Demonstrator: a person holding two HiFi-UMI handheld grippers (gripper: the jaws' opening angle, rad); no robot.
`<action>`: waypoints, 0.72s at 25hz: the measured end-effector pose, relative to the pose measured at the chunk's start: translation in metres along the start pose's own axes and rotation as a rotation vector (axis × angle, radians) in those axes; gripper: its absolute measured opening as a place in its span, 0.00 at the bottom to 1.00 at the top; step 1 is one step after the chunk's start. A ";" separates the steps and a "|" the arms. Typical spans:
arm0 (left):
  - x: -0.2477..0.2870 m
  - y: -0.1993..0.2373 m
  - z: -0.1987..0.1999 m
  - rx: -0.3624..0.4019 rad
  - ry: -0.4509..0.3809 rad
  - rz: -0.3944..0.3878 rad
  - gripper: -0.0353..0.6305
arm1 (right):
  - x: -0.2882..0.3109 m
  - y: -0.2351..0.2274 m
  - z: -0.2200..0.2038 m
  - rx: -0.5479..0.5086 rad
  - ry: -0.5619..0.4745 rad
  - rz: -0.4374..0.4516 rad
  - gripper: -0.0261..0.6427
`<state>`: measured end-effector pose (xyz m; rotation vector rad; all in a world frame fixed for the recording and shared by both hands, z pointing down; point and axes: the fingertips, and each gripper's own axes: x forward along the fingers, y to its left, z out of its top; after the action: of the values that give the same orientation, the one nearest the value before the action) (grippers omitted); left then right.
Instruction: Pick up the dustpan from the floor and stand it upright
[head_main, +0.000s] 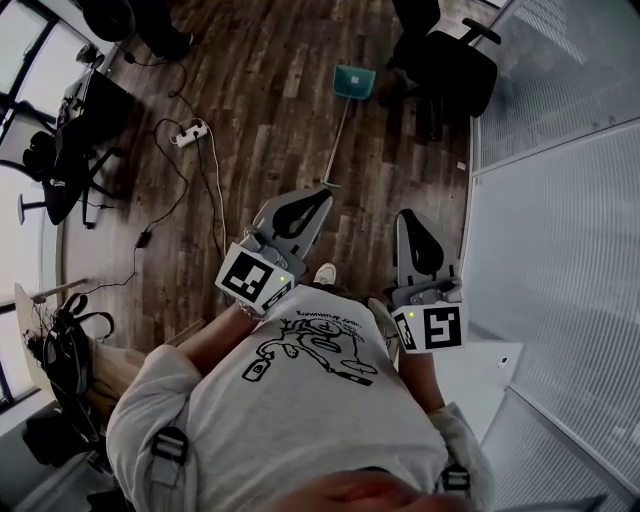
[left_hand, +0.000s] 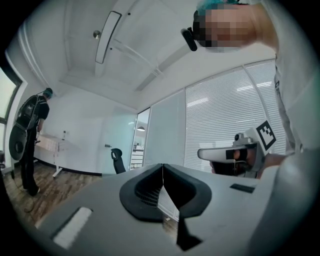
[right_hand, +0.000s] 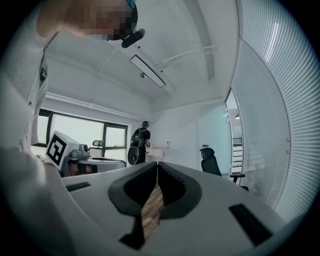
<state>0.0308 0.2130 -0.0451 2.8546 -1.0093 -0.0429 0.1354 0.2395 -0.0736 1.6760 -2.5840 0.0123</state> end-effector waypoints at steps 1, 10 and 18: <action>0.002 0.002 -0.001 -0.007 0.003 0.007 0.06 | 0.002 -0.001 -0.002 0.004 0.006 0.005 0.05; 0.009 0.038 -0.005 -0.018 0.020 0.036 0.06 | 0.039 0.001 -0.011 0.029 0.032 0.039 0.05; 0.027 0.106 -0.005 -0.030 0.022 0.024 0.06 | 0.109 0.007 -0.014 0.025 0.054 0.044 0.05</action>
<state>-0.0140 0.1142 -0.0279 2.8098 -1.0298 -0.0247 0.0853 0.1434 -0.0532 1.6041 -2.5912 0.0911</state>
